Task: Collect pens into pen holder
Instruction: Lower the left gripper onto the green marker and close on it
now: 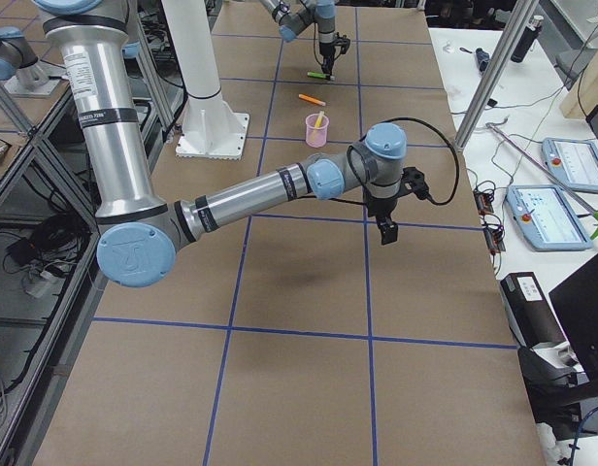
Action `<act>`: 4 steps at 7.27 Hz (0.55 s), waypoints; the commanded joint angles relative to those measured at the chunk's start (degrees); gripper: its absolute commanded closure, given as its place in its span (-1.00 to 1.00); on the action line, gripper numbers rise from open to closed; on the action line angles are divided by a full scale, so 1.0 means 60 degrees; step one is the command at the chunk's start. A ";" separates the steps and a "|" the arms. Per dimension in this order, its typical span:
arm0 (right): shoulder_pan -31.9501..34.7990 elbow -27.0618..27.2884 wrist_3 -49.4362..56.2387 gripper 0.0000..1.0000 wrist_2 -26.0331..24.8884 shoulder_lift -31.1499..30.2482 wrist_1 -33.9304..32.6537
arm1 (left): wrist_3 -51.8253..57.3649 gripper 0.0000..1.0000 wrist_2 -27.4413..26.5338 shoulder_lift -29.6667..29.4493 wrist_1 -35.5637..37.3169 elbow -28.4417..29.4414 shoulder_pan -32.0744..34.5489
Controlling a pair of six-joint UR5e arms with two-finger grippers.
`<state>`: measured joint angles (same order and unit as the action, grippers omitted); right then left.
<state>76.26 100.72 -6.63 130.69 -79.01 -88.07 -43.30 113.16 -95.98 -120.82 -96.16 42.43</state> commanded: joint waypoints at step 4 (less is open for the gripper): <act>0.0005 -0.0058 -0.0023 -1.00 0.0014 0.0000 0.0000 | 0.0186 1.00 0.0141 0.0148 0.0010 -0.1866 0.0062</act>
<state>76.29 100.43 -6.68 130.71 -79.01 -88.05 -42.46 114.22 -95.23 -120.56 -102.23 42.63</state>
